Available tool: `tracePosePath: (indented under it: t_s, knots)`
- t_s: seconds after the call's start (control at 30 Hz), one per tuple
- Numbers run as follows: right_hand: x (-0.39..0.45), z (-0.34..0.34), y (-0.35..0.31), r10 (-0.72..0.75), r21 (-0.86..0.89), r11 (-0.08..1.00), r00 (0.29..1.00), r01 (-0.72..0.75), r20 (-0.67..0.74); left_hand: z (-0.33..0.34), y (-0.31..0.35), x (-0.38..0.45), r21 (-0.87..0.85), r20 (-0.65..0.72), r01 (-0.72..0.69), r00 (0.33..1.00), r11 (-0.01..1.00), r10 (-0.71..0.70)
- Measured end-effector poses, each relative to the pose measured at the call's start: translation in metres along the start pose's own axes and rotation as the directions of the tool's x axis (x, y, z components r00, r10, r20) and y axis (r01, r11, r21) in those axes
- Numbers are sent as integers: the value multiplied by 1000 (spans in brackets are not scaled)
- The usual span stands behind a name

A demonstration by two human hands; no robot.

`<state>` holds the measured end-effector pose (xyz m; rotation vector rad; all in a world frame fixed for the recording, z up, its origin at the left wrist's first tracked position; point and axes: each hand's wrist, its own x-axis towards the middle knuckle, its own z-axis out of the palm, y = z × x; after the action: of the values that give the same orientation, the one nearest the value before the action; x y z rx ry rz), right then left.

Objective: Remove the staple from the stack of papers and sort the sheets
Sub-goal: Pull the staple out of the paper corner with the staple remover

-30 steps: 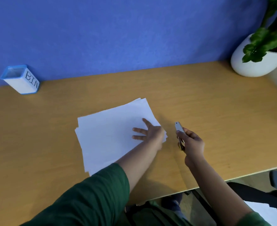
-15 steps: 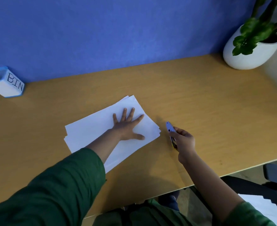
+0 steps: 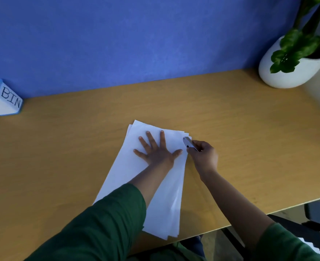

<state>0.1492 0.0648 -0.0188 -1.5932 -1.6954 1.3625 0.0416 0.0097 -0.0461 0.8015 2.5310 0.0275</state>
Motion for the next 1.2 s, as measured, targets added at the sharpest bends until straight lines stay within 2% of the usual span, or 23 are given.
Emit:
tracePosePath:
  t_s: [0.07, 0.17, 0.23, 0.37, 0.47, 0.77, 1.07, 1.2]
  knots:
    - [5, 7, -5, -80, -81, 993, 997, 81, 16, -3, 2, 5, 60, -16, -26, 1000, 998, 27]
    - [11, 16, -9, -143, -154, 977, 989, 146, 29, -3, -3, 13, 162, -33, -178, 982, 971, 185]
    - [14, 20, -10, -153, -172, 973, 988, 155, 25, -3, -7, 16, 113, 1, -227, 973, 967, 229]
    - [15, 24, -5, -160, -172, 973, 987, 154, -24, -15, -10, 27, -18, 175, -224, 959, 975, 223]
    - [11, 27, 0, -190, -180, 968, 980, 178, -52, -21, -10, 29, -15, 248, -217, 945, 976, 214]
    - [8, 41, 5, -289, -292, 916, 957, 276, -1, -22, -8, 27, 9, 258, -214, 944, 977, 205]
    - [12, 51, 7, -285, -271, 924, 958, 270, -18, -25, -8, 27, 50, 281, -240, 935, 969, 217]
    - [13, 51, 6, -258, -173, 956, 961, 238, -104, -29, -7, 25, 50, 300, -237, 930, 970, 212]
